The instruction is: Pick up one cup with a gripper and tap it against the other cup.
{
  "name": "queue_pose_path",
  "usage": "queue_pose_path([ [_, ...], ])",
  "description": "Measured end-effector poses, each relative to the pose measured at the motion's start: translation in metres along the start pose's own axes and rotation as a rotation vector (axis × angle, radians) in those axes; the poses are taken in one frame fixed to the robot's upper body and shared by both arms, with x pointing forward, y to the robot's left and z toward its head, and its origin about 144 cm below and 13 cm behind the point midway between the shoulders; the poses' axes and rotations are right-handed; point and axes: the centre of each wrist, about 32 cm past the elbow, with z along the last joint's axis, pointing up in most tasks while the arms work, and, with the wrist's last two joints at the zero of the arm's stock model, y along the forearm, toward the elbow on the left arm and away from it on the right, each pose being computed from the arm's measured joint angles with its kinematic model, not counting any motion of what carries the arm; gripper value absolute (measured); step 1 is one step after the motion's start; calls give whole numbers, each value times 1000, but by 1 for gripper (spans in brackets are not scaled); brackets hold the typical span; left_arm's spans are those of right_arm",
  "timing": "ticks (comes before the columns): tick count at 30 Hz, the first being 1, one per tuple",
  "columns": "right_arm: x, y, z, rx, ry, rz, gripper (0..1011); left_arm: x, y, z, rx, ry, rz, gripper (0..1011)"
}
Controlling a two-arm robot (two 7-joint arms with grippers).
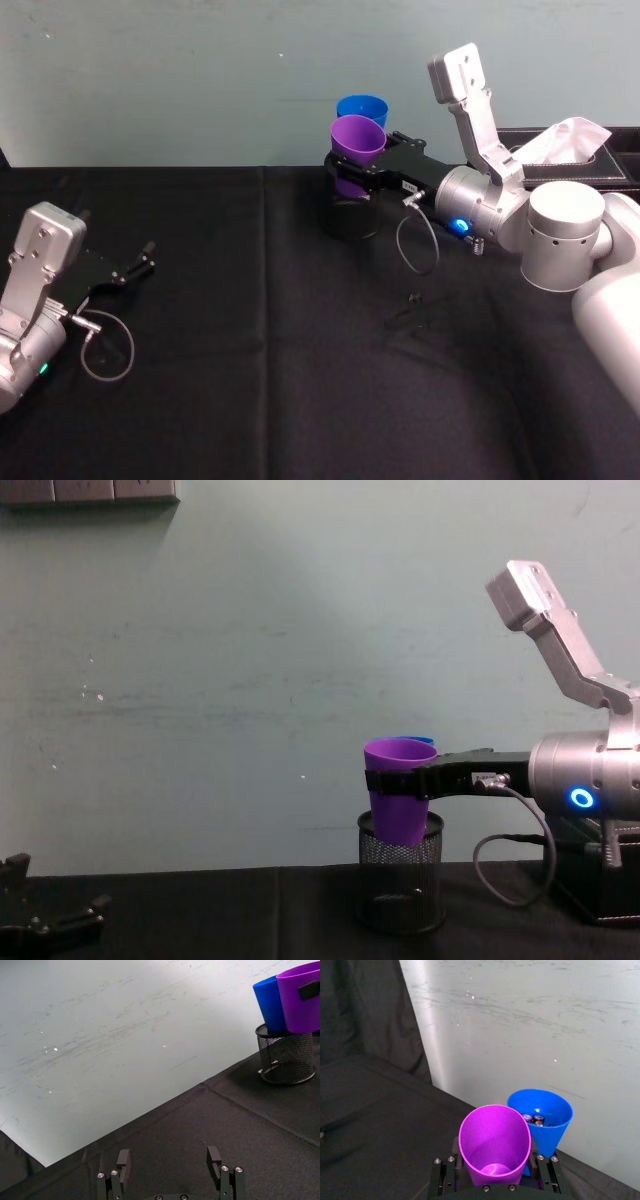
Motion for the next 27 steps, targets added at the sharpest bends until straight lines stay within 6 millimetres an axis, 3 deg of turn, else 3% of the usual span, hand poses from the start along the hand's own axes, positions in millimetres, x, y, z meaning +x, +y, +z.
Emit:
queue_pose_path([
  [27,-15,-66,-19,-41,-20,123,726,0,0,0,0,0,0,1000],
])
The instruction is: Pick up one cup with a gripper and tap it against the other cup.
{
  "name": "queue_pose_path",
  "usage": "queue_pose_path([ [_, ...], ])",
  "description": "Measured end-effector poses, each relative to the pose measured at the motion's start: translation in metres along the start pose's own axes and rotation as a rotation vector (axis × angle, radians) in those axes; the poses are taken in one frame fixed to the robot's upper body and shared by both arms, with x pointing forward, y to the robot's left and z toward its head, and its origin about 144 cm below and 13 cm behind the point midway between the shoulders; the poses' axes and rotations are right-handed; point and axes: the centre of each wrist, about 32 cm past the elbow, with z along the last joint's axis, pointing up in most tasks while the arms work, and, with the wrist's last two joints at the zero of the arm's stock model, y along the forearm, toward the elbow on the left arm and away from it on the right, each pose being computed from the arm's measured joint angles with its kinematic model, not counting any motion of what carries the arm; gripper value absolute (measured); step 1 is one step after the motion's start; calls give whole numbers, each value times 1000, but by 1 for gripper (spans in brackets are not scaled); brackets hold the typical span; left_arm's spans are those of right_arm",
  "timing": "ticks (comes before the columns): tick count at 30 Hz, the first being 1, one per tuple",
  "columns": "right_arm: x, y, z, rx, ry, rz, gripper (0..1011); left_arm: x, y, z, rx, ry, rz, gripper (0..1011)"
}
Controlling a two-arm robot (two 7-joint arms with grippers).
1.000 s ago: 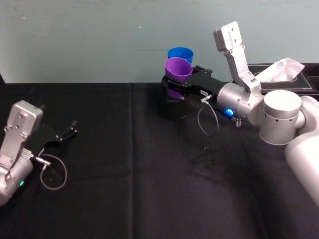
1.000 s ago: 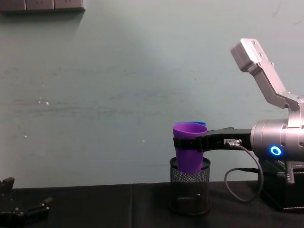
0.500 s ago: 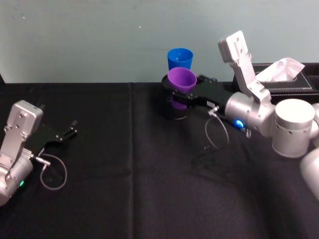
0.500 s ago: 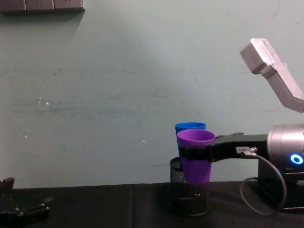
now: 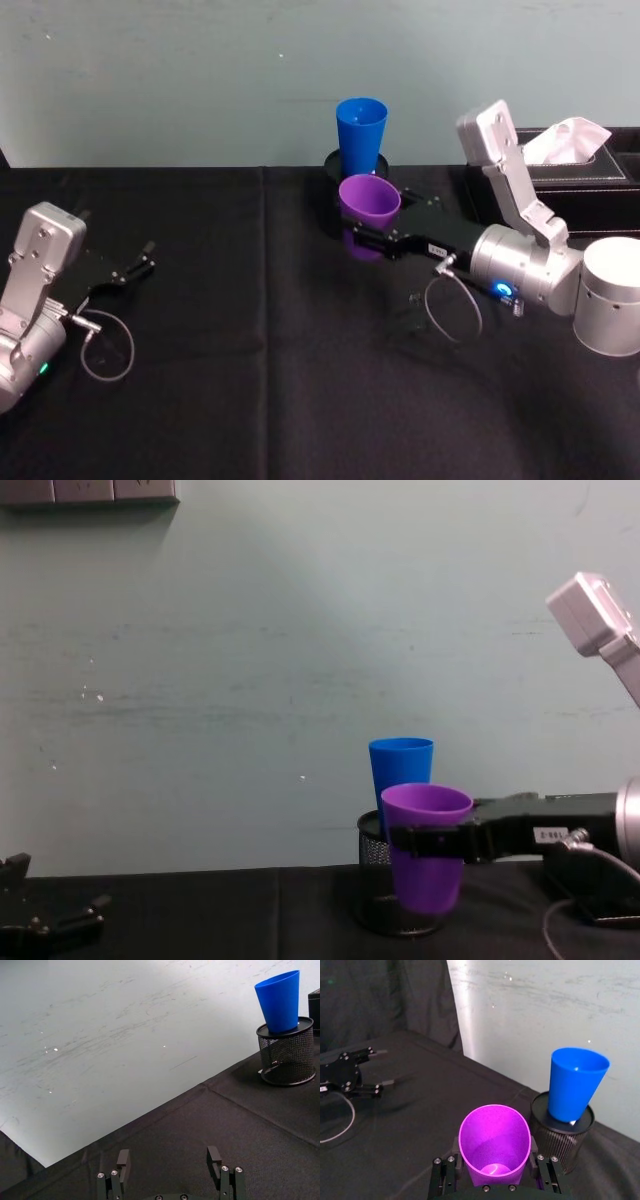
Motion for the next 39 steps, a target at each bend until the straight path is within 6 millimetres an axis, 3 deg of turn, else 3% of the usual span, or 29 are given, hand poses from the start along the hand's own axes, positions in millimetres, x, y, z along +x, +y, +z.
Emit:
queue_pose_path([
  [21,-14,-10,-28,-50,40,4,726,0,0,0,0,0,0,1000],
  [39,-11,1,-55,-77,88,-17,726,0,0,0,0,0,0,1000],
])
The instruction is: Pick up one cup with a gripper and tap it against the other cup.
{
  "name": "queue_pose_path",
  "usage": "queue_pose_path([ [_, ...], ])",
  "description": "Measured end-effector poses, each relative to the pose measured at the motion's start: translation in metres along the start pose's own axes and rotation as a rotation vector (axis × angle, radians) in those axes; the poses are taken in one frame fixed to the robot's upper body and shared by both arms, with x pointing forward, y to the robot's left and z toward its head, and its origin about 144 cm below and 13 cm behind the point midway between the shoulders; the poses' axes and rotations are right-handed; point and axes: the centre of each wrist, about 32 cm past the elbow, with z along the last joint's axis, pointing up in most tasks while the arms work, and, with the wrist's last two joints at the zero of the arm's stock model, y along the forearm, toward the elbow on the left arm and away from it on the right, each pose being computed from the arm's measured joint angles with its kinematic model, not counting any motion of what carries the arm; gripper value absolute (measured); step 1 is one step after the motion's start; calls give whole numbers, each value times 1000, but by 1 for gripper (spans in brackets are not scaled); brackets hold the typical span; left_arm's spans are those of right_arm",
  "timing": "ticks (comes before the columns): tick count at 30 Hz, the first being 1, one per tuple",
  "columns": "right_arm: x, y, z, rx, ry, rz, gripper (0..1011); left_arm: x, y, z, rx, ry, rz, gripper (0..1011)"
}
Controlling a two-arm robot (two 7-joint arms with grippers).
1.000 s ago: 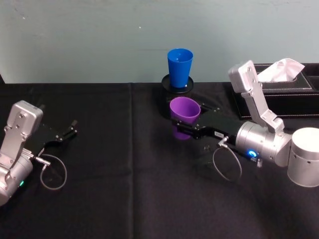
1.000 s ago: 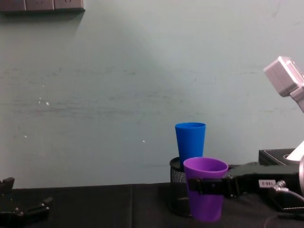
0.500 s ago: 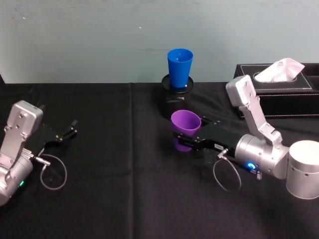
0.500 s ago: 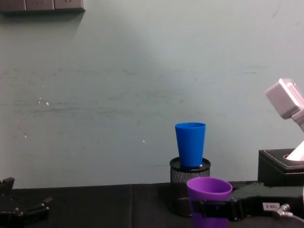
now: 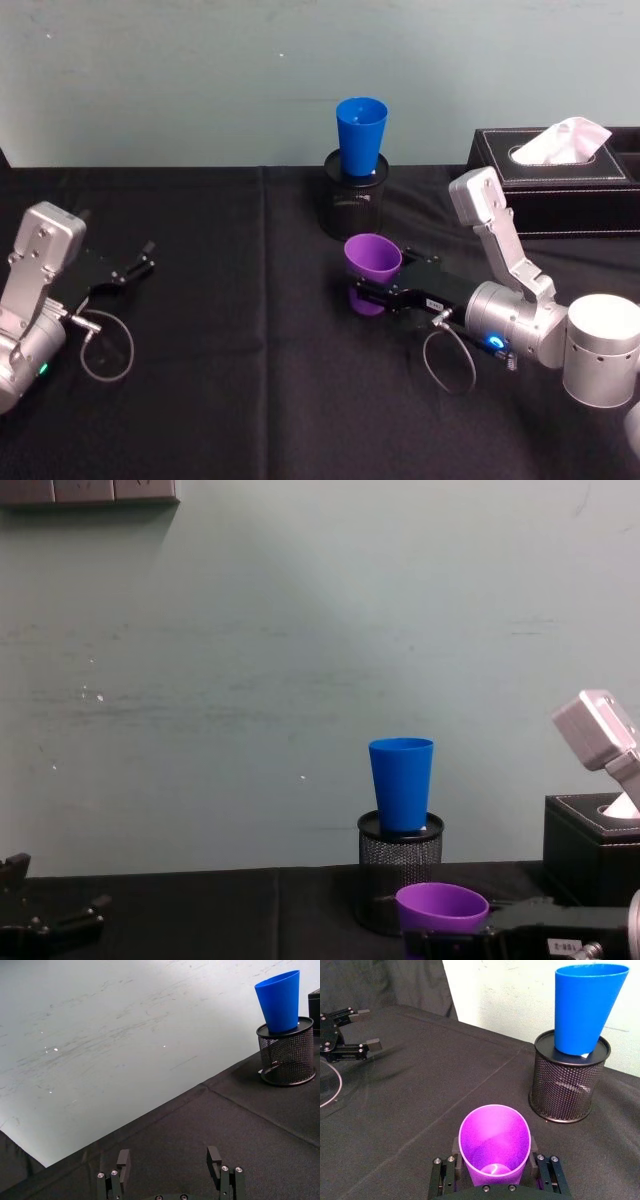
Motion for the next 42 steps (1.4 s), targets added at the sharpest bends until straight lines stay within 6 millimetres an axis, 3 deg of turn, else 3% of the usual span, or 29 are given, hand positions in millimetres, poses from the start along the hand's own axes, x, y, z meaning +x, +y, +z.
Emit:
queue_pose_path([
  [11,1,1,-3,-5,18,9,729,0,0,0,0,0,0,1000],
  [22,-1,-2,0,-11,23,8,991,0,0,0,0,0,0,1000],
  [33,-11,-17,11,27,8,4,1003,0,0,0,0,0,0,1000],
  [42,-21,-46,15,65,-4,-48,1003,0,0,0,0,0,0,1000],
])
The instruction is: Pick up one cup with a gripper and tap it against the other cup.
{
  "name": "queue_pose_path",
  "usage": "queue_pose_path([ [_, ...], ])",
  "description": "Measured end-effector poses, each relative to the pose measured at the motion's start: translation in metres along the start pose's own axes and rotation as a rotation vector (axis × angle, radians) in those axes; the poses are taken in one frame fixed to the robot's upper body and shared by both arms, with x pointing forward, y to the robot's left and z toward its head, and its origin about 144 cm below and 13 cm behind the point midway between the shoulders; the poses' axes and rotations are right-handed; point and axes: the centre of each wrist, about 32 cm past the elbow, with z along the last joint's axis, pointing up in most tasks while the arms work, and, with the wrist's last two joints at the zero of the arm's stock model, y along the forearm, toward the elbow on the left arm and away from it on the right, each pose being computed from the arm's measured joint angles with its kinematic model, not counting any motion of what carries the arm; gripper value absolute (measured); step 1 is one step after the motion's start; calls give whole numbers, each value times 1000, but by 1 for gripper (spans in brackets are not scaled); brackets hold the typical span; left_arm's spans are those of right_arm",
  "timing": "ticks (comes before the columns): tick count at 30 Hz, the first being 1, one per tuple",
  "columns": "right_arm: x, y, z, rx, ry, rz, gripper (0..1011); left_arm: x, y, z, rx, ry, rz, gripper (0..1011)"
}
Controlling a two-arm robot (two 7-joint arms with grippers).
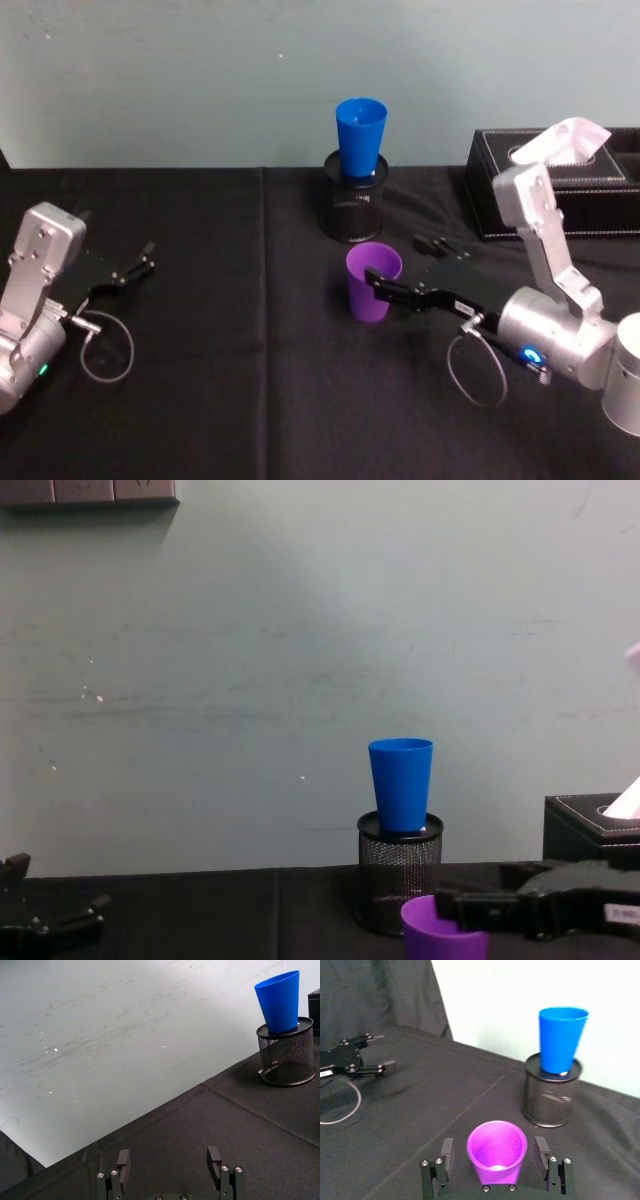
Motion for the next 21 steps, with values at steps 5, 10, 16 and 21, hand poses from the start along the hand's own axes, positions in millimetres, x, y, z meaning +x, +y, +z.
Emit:
queue_pose_path([
  [5,-4,-17,2,36,-41,-87,1003,0,0,0,0,0,0,1000],
  [10,-5,-24,-2,59,-72,-188,1003,0,0,0,0,0,0,1000],
  [16,-5,-22,-8,47,-89,-291,1003,0,0,0,0,0,0,1000],
  [21,-7,-17,-18,11,-97,-397,1003,0,0,0,0,0,0,1000],
])
